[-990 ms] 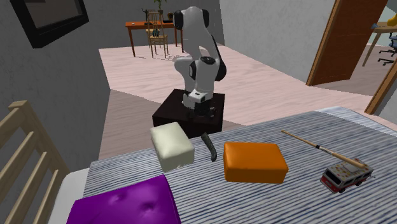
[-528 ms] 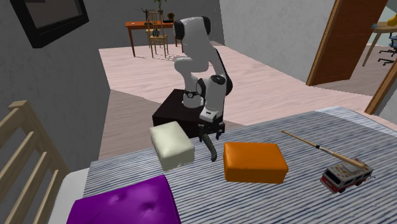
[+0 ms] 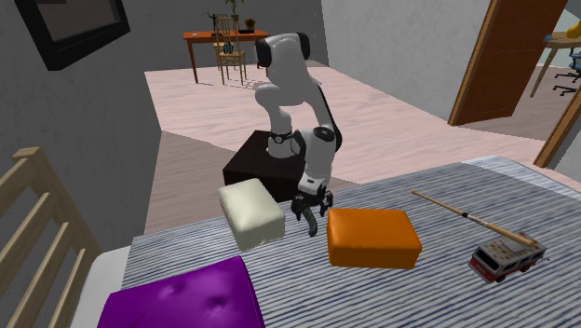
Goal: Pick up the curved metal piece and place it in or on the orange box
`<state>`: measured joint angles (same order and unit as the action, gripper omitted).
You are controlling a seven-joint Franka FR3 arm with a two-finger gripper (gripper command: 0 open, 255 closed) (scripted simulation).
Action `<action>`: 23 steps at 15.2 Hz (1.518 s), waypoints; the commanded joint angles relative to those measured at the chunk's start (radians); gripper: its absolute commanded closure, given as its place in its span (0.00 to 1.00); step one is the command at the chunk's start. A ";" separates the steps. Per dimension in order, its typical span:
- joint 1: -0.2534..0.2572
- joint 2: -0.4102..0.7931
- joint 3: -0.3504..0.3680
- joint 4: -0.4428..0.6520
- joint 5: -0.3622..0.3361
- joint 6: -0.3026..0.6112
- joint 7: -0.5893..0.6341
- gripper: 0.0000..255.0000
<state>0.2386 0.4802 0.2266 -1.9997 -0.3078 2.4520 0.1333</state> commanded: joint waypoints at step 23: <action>-0.005 -0.012 0.004 0.002 0.006 -0.013 -0.008 1.00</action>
<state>0.2364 0.4765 0.2283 -1.9979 -0.3058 2.4478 0.1297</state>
